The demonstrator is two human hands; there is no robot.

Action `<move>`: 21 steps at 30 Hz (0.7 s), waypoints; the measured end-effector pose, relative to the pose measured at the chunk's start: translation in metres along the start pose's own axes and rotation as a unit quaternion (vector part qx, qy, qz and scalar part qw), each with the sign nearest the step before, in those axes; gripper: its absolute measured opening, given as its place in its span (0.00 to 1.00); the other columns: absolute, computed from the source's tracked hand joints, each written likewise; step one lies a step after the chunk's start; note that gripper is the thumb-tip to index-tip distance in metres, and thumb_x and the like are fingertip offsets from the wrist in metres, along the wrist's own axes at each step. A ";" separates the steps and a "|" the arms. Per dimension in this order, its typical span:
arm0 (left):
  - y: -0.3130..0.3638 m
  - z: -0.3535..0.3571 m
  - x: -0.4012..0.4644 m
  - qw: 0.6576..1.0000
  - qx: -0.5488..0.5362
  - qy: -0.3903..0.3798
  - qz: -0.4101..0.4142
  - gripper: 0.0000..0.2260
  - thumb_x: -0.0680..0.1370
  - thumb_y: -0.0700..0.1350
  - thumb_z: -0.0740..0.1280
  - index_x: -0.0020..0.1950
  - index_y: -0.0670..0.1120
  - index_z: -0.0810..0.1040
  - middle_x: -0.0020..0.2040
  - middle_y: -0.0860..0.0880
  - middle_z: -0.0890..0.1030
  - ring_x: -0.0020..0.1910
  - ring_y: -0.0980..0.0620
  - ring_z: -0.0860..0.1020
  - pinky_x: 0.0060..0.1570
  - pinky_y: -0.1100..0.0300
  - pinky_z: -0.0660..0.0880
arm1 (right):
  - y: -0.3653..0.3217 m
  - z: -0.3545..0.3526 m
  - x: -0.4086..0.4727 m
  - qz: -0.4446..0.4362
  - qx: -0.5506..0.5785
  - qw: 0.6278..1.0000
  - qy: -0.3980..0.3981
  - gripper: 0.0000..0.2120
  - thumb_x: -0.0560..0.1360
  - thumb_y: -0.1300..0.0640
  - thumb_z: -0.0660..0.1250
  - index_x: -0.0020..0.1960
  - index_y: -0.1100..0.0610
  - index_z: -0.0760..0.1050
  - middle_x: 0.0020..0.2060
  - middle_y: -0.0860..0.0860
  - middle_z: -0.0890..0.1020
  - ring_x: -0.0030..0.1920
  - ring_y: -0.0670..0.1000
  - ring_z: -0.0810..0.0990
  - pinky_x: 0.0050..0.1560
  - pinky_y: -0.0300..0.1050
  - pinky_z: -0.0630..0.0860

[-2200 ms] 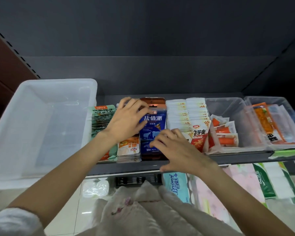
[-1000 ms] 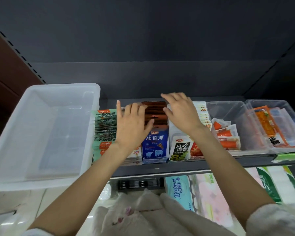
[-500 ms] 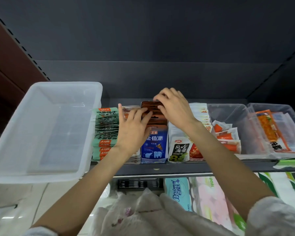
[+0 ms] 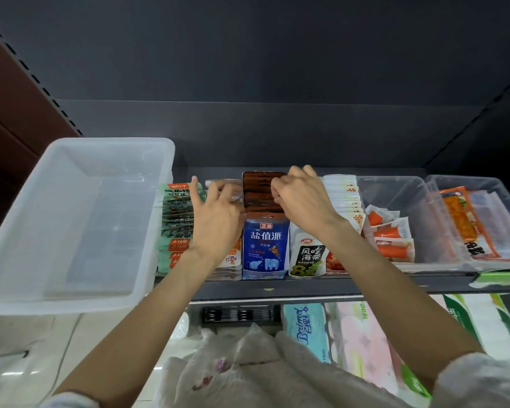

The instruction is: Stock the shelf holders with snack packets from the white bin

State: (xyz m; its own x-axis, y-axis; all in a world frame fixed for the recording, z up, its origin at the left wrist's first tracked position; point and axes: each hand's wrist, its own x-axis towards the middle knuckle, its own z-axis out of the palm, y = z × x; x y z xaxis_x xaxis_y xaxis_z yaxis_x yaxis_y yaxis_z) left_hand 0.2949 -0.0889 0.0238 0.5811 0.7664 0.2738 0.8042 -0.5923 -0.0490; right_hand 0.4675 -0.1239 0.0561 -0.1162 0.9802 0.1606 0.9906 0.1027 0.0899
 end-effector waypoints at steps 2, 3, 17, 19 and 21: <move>0.000 0.003 -0.001 1.000 -0.006 -0.003 -0.028 0.10 0.72 0.52 0.71 0.49 0.49 0.84 0.58 0.48 0.78 0.61 0.44 0.72 0.67 0.33 0.56 | 0.001 0.000 0.002 0.009 -0.005 1.000 -0.005 0.06 0.75 0.56 0.67 0.52 0.56 0.77 0.48 0.52 0.82 0.54 0.54 0.74 0.54 0.48 0.65; 0.000 0.003 -0.003 0.999 -0.015 -0.008 -0.046 0.14 0.72 0.54 0.69 0.53 0.48 0.82 0.58 0.47 0.77 0.62 0.44 0.71 0.68 0.34 0.56 | 0.002 0.001 0.002 0.010 -0.011 1.000 -0.014 0.08 0.76 0.55 0.66 0.54 0.55 0.78 0.50 0.51 0.82 0.55 0.54 0.73 0.54 0.48 0.65; 0.015 0.000 0.007 0.996 -0.089 0.007 0.028 0.15 0.71 0.47 0.70 0.56 0.44 0.78 0.50 0.45 0.81 0.53 0.44 0.78 0.61 0.50 0.67 | -0.011 0.006 -0.013 0.025 -0.023 0.998 -0.049 0.12 0.75 0.50 0.66 0.56 0.55 0.78 0.53 0.52 0.79 0.57 0.54 0.70 0.57 0.48 0.64; 0.015 0.004 0.010 0.997 -0.069 -0.007 0.033 0.14 0.71 0.47 0.69 0.55 0.44 0.79 0.51 0.45 0.81 0.52 0.44 0.78 0.62 0.49 0.62 | -0.013 0.008 -0.009 0.034 -0.021 0.998 -0.041 0.07 0.75 0.55 0.67 0.51 0.55 0.78 0.49 0.51 0.80 0.54 0.54 0.71 0.54 0.47 0.64; 0.015 0.007 0.010 0.997 -0.068 -0.008 0.037 0.15 0.72 0.48 0.69 0.57 0.44 0.79 0.52 0.46 0.80 0.53 0.44 0.78 0.63 0.48 0.60 | -0.015 0.007 -0.007 0.041 -0.017 0.998 -0.042 0.03 0.74 0.58 0.68 0.47 0.56 0.78 0.44 0.52 0.82 0.51 0.54 0.74 0.51 0.47 0.65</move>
State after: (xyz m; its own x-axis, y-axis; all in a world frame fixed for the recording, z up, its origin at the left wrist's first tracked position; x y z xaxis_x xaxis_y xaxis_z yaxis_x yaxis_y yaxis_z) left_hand 0.3137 -0.0880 0.0192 0.6412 0.7225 0.2585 0.7351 -0.6750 0.0634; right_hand 0.4539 -0.1313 0.0463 -0.0262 0.9959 0.0860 0.9934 0.0163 0.1139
